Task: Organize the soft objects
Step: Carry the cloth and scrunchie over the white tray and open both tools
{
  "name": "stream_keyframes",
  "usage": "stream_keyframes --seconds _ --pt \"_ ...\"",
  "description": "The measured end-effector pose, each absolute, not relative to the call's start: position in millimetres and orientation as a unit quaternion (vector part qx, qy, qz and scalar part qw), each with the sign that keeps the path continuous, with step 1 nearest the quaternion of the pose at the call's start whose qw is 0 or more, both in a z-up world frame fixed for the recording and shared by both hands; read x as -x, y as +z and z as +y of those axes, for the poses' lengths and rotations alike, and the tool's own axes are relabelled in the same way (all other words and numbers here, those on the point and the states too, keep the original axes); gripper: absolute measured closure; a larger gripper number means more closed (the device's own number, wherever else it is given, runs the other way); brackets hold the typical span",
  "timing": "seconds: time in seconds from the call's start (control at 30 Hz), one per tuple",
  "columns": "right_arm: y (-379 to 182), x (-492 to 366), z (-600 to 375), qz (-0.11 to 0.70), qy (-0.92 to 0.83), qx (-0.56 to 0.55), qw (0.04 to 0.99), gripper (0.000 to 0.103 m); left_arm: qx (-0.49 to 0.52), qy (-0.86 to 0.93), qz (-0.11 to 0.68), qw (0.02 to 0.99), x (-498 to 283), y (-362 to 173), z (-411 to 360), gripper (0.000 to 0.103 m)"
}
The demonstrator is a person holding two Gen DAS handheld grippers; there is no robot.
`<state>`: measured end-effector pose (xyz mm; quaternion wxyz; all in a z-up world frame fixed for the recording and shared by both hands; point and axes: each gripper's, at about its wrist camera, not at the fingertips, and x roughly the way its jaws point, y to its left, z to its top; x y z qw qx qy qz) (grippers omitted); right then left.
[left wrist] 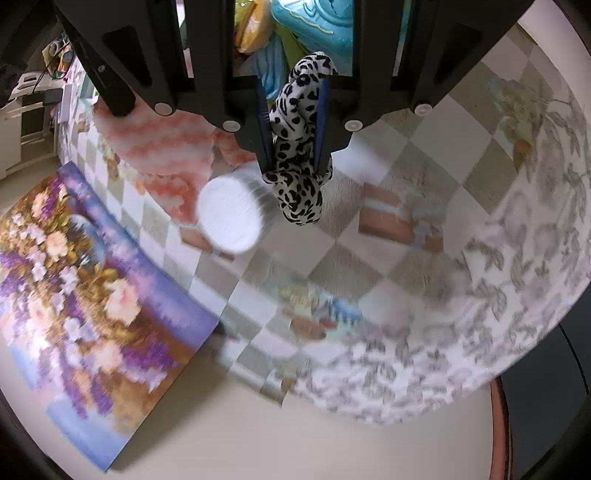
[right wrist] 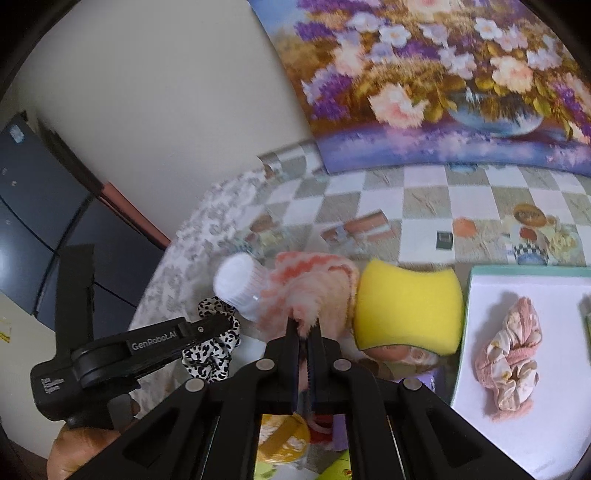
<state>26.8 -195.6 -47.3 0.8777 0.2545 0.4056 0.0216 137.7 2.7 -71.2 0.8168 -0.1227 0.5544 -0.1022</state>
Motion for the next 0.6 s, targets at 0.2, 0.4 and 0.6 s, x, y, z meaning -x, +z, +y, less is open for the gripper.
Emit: stream_keyframes --seconds 0.2,0.4,0.6 --pt "-13 -13 -201 0.357 0.049 -0.274 0.892 0.1 0.116 -0.113 0.514 0.842 -131 -37 -3 0.081" --pt "29 10 -204 0.3 0.058 -0.269 0.913 0.1 0.102 -0.131 0.474 0.865 -117 -4 -14 0.081" --pt "61 38 -220 0.249 0.035 -0.265 0.931 0.1 0.084 -0.162 0.445 0.877 -101 24 -34 0.081"
